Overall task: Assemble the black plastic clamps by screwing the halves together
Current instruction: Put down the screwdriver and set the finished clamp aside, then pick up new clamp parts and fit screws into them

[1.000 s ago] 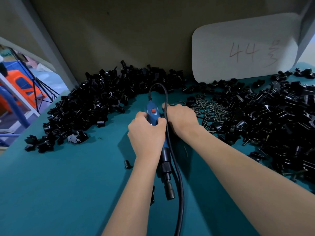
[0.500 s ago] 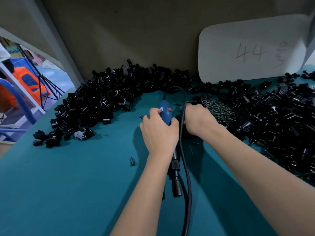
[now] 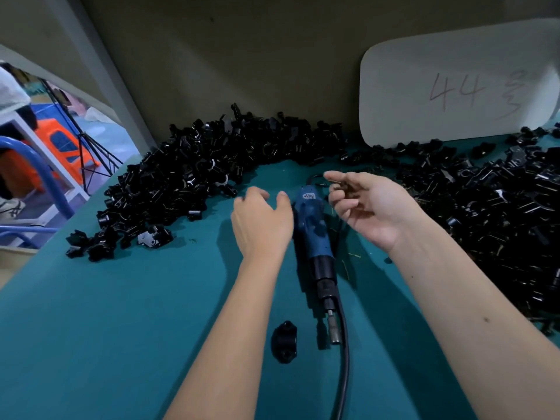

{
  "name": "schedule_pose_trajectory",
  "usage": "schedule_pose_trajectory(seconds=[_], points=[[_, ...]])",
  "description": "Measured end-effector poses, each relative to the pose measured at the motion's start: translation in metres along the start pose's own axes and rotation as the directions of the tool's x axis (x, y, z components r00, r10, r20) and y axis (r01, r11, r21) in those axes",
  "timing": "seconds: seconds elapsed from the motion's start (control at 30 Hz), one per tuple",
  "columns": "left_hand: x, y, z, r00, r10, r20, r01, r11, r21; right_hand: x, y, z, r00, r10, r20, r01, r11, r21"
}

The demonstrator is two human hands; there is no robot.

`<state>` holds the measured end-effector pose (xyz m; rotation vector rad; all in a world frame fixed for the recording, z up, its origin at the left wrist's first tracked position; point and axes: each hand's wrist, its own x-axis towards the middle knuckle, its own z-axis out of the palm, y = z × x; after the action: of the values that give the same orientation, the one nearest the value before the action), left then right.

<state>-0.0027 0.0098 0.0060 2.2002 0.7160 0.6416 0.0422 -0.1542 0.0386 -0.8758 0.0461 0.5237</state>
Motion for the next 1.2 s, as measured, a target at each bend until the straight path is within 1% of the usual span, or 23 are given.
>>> schedule_pose_trajectory(seconds=[0.07,0.13,0.17,0.23,0.3,0.4,0.47,0.57,0.63,0.7,0.8,0.83,0.87,0.9,0.93,0.97,1.0,1.03,1.07,1.1,1.13,1.17,1.2], points=[[0.020,-0.008,-0.006,0.995,-0.023,-0.093,0.033,0.993,0.116,0.001,0.006,0.002,0.999,0.027,0.039,-0.025,0.998,-0.052],[0.040,-0.016,-0.010,0.987,-0.042,-0.155,0.079,0.967,0.241,0.002,0.012,0.002,0.999,0.000,0.052,0.008,0.988,-0.153],[0.050,-0.020,-0.010,0.986,-0.042,-0.160,0.091,0.946,0.311,0.003,0.013,0.001,0.998,-0.022,0.056,0.032,0.982,-0.187],[0.066,-0.028,-0.008,0.992,-0.021,-0.123,0.075,0.886,0.458,0.004,0.014,-0.001,0.996,-0.071,0.050,0.080,0.974,-0.211],[0.078,-0.034,-0.003,0.996,-0.002,-0.092,0.051,0.842,0.537,0.004,0.014,-0.005,0.992,-0.121,0.037,0.126,0.969,-0.211],[0.085,-0.037,0.002,0.993,0.045,-0.107,0.022,0.832,0.555,0.004,0.012,-0.012,0.983,-0.182,0.019,0.182,0.962,-0.205],[0.085,-0.037,0.005,0.990,0.100,-0.095,-0.030,0.830,0.557,0.003,0.007,-0.017,0.976,-0.215,-0.014,0.210,0.965,-0.156],[0.077,-0.035,0.006,0.987,0.152,-0.057,-0.099,0.840,0.534,0.003,0.001,-0.023,0.979,-0.186,-0.088,0.187,0.982,-0.001],[0.069,-0.032,0.007,0.980,0.198,-0.029,-0.156,0.844,0.513,0.002,0.001,-0.024,0.982,-0.134,-0.133,0.142,0.989,0.051],[0.058,-0.026,0.009,0.977,0.213,-0.004,-0.189,0.875,0.446,0.001,0.002,-0.025,0.983,-0.080,-0.164,0.089,0.995,0.046],[0.047,-0.012,0.011,0.985,0.173,-0.006,-0.169,0.967,0.192,0.001,0.000,-0.029,0.979,-0.038,-0.198,0.033,0.999,-0.026],[0.044,-0.004,0.012,0.991,0.137,0.008,-0.137,0.989,0.062,0.003,-0.001,-0.029,0.973,-0.057,-0.223,0.040,0.996,-0.079],[0.042,0.006,0.012,0.996,0.076,0.036,-0.071,0.990,-0.119,0.006,-0.003,-0.029,0.962,-0.096,-0.254,0.058,0.986,-0.155],[0.040,0.019,0.013,0.997,-0.011,0.082,0.039,0.937,-0.348,0.010,-0.005,-0.028,0.946,-0.151,-0.288,0.078,0.965,-0.250],[0.037,0.032,0.014,0.981,-0.106,0.165,0.182,0.805,-0.564,0.016,-0.008,-0.025,0.926,-0.209,-0.316,0.093,0.934,-0.345],[0.034,0.045,0.016,0.949,-0.166,0.270,0.312,0.630,-0.711,0.023,-0.012,-0.022,0.903,-0.263,-0.339,0.102,0.899,-0.427],[0.033,0.055,0.018,0.913,-0.190,0.361,0.407,0.469,-0.784,0.031,-0.018,-0.019,0.881,-0.312,-0.356,0.104,0.862,-0.497],[0.032,0.063,0.021,0.884,-0.198,0.424,0.468,0.350,-0.812,0.040,-0.024,-0.015,0.858,-0.365,-0.361,0.100,0.809,-0.579],[0.031,0.069,0.025,0.865,-0.200,0.459,0.500,0.287,-0.817,0.050,-0.031,-0.013,0.838,-0.423,-0.345,0.081,0.721,-0.688],[0.030,0.074,0.029,0.854,-0.204,0.478,0.519,0.269,-0.811,0.061,-0.037,-0.012,0.825,-0.478,-0.301,0.040,0.581,-0.813],[0.029,0.079,0.031,0.846,-0.208,0.490,0.532,0.276,-0.801,0.072,-0.042,-0.013,0.826,-0.514,-0.230,-0.011,0.393,-0.919],[0.027,0.081,0.034,0.840,-0.211,0.500,0.543,0.290,-0.788,0.081,-0.045,-0.013,0.838,-0.521,-0.161,-0.067,0.194,-0.979],[0.027,0.084,0.036,0.833,-0.213,0.510,0.553,0.307,-0.775,0.088,-0.046,-0.014,0.852,-0.509,-0.122,-0.129,0.021,-0.991]])
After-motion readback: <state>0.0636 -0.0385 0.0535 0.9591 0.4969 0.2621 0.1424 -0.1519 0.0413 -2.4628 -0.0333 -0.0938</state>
